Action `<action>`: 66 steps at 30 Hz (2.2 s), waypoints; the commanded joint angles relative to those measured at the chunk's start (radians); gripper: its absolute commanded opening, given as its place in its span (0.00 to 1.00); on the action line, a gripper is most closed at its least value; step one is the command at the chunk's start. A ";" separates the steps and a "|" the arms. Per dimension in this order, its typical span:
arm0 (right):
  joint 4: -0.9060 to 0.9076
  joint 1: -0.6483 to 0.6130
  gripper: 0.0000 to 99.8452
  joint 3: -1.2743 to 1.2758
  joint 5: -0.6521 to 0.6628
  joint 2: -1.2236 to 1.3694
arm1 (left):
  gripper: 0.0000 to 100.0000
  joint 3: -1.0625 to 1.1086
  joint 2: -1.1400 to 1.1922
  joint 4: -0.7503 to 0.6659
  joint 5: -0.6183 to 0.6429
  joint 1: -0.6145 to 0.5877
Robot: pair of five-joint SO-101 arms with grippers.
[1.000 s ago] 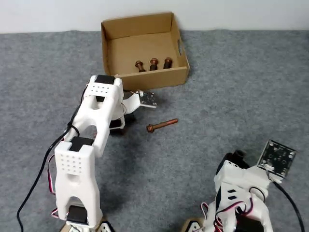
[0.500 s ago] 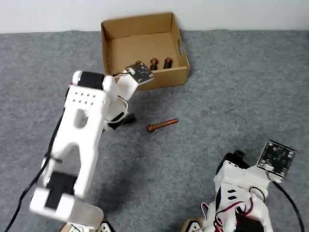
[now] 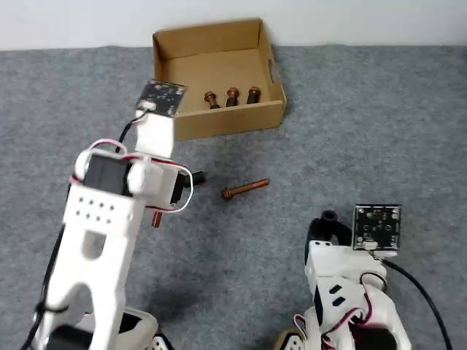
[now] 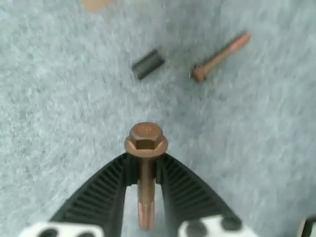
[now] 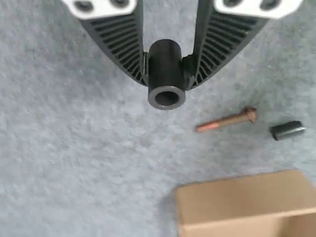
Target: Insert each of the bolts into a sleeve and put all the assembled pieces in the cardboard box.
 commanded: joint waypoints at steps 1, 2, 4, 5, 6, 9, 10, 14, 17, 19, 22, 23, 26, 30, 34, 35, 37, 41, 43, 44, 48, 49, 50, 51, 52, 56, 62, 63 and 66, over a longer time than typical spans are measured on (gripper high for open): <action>-0.070 -0.050 0.01 0.011 0.009 -0.005 | 0.00 0.111 -0.180 -0.143 0.080 0.011; -0.081 -0.070 0.01 0.017 0.009 -0.005 | 0.00 0.165 -0.229 -0.184 0.101 0.011; -0.104 -0.119 0.01 0.029 0.009 -0.005 | 0.00 0.277 -0.344 -0.273 0.133 0.011; -0.113 -0.145 0.01 0.035 0.009 -0.005 | 0.00 0.335 -0.405 -0.322 0.146 0.011; -0.124 -0.174 0.01 0.041 0.009 -0.005 | 0.00 0.390 -0.471 -0.368 0.152 0.009; -0.148 -0.265 0.01 0.069 0.009 -0.005 | 0.00 0.544 -0.672 -0.491 0.163 0.009; -0.150 -0.295 0.01 0.078 0.011 -0.005 | 0.00 0.590 -0.741 -0.529 0.167 0.009; -0.153 -0.417 0.01 0.107 0.011 -0.005 | 0.00 0.727 -1.016 -0.680 0.169 0.011; -0.153 -0.533 0.01 0.130 0.011 -0.005 | 0.00 0.811 -1.188 -0.760 0.176 0.018; -0.171 -0.608 0.01 0.146 0.012 -0.005 | 0.00 0.846 -1.278 -0.767 0.176 0.051; -0.254 -0.691 0.01 0.172 0.012 -0.004 | 0.00 0.858 -1.359 -0.761 0.207 0.129; -0.288 -0.711 0.01 0.184 0.012 0.001 | 0.00 0.854 -1.356 -0.761 0.224 0.149; -0.374 -0.757 0.01 0.224 0.038 0.004 | 0.00 0.849 -1.332 -0.763 0.279 0.186; -0.463 -0.797 0.01 0.261 0.129 0.002 | 0.00 0.852 -1.312 -0.763 0.344 0.242; -0.498 -0.796 0.01 0.264 0.140 0.004 | 0.00 0.878 -1.315 -0.763 0.347 0.295; -0.496 -0.794 0.01 0.262 0.140 0.004 | 0.00 0.883 -1.315 -0.761 0.347 0.298; -0.495 -0.792 0.01 0.259 0.140 0.004 | 0.00 0.888 -1.316 -0.746 0.350 0.305; -0.501 -0.792 0.01 0.255 0.140 -0.004 | 0.00 0.889 -1.316 -0.692 0.351 0.327; -0.498 -0.791 0.01 0.255 0.140 -0.004 | 0.00 0.883 -1.316 -0.675 0.348 0.333; -0.496 -0.791 0.01 0.255 0.140 -0.004 | 0.00 0.883 -1.316 -0.671 0.348 0.331; -0.499 -0.791 0.01 0.256 0.140 -0.002 | 0.00 0.881 -1.316 -0.640 0.347 0.331; -0.499 -0.791 0.01 0.255 0.140 -0.004 | 0.00 0.881 -1.316 -0.634 0.347 0.331; -0.499 -0.791 0.01 0.253 0.140 -0.004 | 0.00 0.881 -1.316 -0.628 0.347 0.331; -0.499 -0.791 0.01 0.247 0.141 -0.004 | 0.00 0.881 -1.316 -0.628 0.347 0.331; -0.499 -0.791 0.01 0.238 0.141 -0.002 | 0.00 0.881 -1.316 -0.628 0.347 0.331; -0.499 -0.791 0.01 0.215 0.141 0.001 | 0.00 0.891 -1.312 -0.628 0.347 0.333; -0.499 -0.791 0.01 0.207 0.141 0.002 | 0.00 0.934 -1.312 -0.626 0.347 0.333; -0.499 -0.791 0.01 0.207 0.143 0.002 | 0.00 0.937 -1.312 -0.624 0.347 0.333; -0.499 -0.791 0.01 0.207 0.186 -0.001 | 0.00 0.949 -1.312 -0.582 0.347 0.333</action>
